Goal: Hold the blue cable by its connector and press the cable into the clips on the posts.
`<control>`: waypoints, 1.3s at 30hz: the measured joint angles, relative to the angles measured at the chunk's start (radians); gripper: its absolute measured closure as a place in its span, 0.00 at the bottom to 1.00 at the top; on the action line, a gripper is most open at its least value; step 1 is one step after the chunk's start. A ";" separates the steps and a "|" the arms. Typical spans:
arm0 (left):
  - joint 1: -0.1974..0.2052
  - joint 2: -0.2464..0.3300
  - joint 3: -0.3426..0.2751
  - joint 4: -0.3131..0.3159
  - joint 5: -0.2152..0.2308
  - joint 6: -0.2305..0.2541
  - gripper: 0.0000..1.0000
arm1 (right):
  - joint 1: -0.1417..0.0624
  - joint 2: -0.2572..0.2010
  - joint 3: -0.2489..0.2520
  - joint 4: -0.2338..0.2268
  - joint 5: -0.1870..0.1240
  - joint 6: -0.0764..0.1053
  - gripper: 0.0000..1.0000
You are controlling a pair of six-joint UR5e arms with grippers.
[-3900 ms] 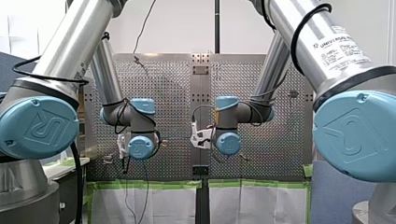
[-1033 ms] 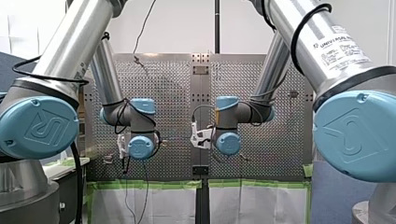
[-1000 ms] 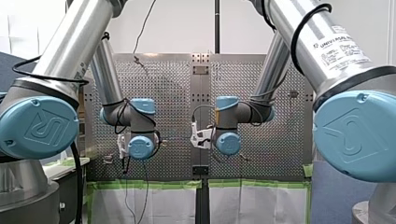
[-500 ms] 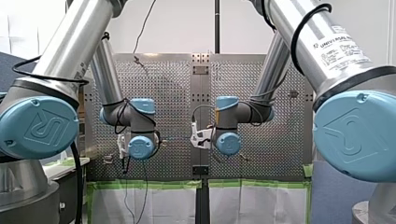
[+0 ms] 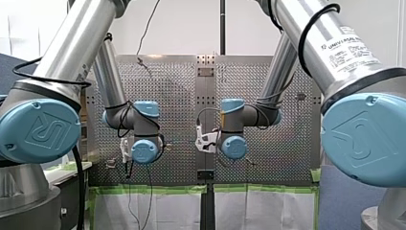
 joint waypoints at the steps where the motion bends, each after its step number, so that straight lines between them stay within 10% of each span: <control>1: 0.000 0.000 0.000 0.000 0.000 0.000 1.00 | 0.000 0.000 0.000 0.000 0.000 0.000 1.00; 23: 0.000 0.000 -0.001 -0.001 -0.001 0.000 1.00 | 0.002 0.003 0.004 0.000 0.000 -0.001 1.00; 39: 0.000 0.000 -0.002 -0.002 -0.001 0.000 1.00 | 0.008 0.101 0.018 0.002 0.000 -0.003 1.00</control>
